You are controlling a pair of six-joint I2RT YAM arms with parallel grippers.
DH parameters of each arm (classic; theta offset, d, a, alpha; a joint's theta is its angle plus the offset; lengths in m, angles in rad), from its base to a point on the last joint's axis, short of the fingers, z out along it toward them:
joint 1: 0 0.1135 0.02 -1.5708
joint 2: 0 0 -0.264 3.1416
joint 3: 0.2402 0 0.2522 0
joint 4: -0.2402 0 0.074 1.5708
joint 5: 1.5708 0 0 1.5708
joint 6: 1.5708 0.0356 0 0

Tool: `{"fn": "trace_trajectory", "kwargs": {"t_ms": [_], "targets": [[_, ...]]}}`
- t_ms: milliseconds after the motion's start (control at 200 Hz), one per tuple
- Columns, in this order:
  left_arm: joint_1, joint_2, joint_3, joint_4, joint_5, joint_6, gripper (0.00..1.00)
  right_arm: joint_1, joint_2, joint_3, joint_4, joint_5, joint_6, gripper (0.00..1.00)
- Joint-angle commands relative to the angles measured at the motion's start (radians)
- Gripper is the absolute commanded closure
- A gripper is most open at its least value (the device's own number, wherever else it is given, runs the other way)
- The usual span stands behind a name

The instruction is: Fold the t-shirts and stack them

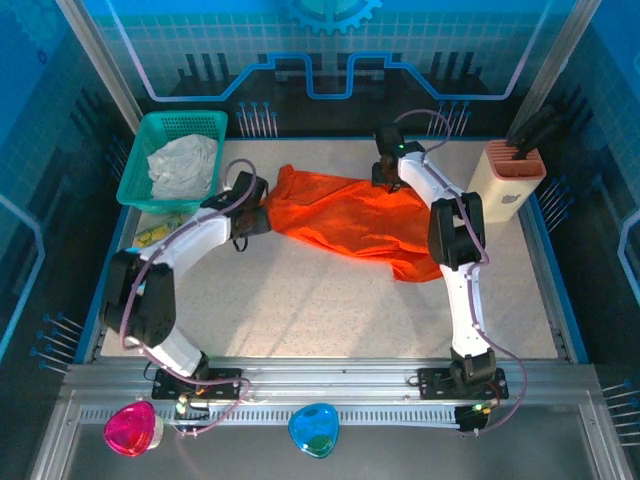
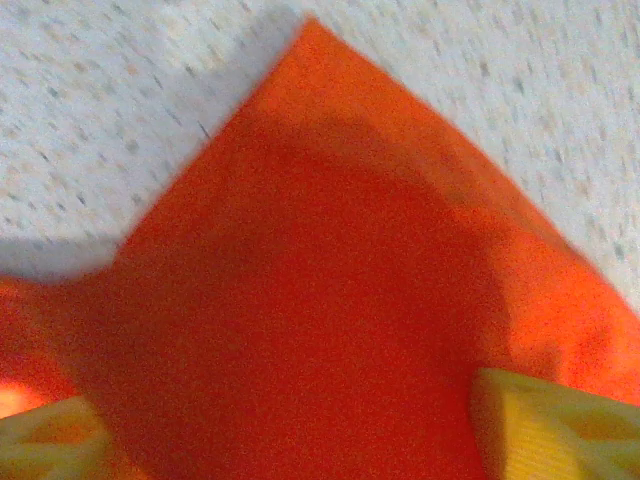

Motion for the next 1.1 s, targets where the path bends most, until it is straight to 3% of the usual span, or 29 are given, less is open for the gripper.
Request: {"fn": "trace_trajectory", "kwargs": {"t_ms": [0, 60, 130, 185, 385, 475, 666, 801, 961, 1096], "targets": [[0.007, 0.105, 0.068, 0.011, 0.015, 0.036, 0.33, -0.003, -0.213, -0.148, 0.033, -0.006, -0.010, 0.15], [0.006, 0.157, 0.094, 0.020, 0.013, 0.036, 0.28, -0.005, -0.318, -0.279, 0.070, -0.010, -0.011, 0.08], [0.007, 0.216, 0.125, 0.032, 0.017, 0.036, 0.14, -0.004, -0.458, -0.452, 0.120, -0.028, -0.013, 0.01], [0.006, 0.263, 0.155, 0.037, 0.025, 0.036, 0.09, -0.003, -0.553, -0.578, 0.143, -0.046, -0.017, 0.00], [0.006, 0.427, 0.303, 0.025, 0.050, 0.052, 0.08, 0.026, -0.783, -0.882, 0.145, -0.151, -0.032, 0.01], [0.006, 0.484, 0.370, 0.005, 0.057, 0.055, 0.18, 0.064, -0.821, -0.947, 0.116, -0.199, -0.039, 0.07], [0.004, 0.492, 0.404, -0.005, 0.081, 0.049, 0.76, 0.136, -0.799, -1.056, 0.140, -0.244, -0.003, 0.17], [-0.010, 0.387, 0.327, 0.004, 0.089, 0.037, 1.00, 0.145, -0.746, -1.101, 0.189, -0.288, 0.044, 0.27], [-0.029, 0.229, 0.264, -0.046, 0.097, 0.028, 1.00, 0.164, -0.680, -1.074, 0.171, -0.303, 0.053, 0.46], [-0.044, 0.128, 0.308, -0.155, 0.100, 0.038, 1.00, 0.172, -0.660, -1.063, 0.151, -0.289, 0.049, 0.80]]}}
